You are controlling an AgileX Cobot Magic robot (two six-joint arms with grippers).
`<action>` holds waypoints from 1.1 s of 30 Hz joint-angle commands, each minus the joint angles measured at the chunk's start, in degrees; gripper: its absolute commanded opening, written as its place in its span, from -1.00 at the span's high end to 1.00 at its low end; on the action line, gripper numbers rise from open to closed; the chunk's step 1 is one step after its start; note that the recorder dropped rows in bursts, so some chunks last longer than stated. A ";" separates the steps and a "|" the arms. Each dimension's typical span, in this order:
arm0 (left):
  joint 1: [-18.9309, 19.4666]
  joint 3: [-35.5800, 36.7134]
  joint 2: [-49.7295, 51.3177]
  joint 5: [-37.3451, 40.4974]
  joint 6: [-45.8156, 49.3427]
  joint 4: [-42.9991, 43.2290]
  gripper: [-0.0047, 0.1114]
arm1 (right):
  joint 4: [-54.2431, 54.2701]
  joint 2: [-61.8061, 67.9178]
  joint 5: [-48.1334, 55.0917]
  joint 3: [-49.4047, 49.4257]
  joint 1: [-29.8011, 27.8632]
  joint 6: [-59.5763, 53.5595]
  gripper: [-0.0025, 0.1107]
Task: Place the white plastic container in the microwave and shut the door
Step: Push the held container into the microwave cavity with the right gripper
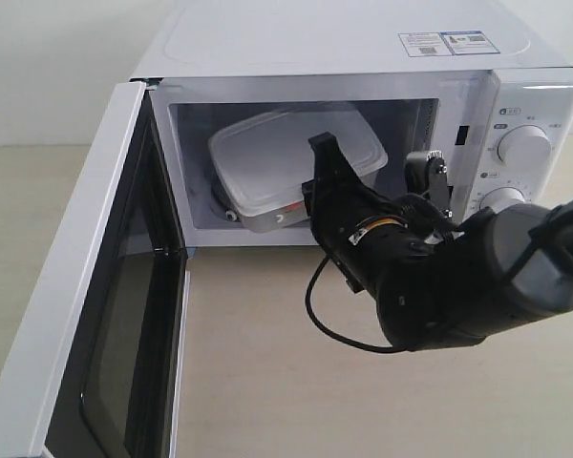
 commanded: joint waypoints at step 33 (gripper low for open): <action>0.15 0.20 -0.18 -0.19 0.10 0.06 0.85 | -0.14 1.25 -2.68 -2.25 -1.79 -0.49 0.71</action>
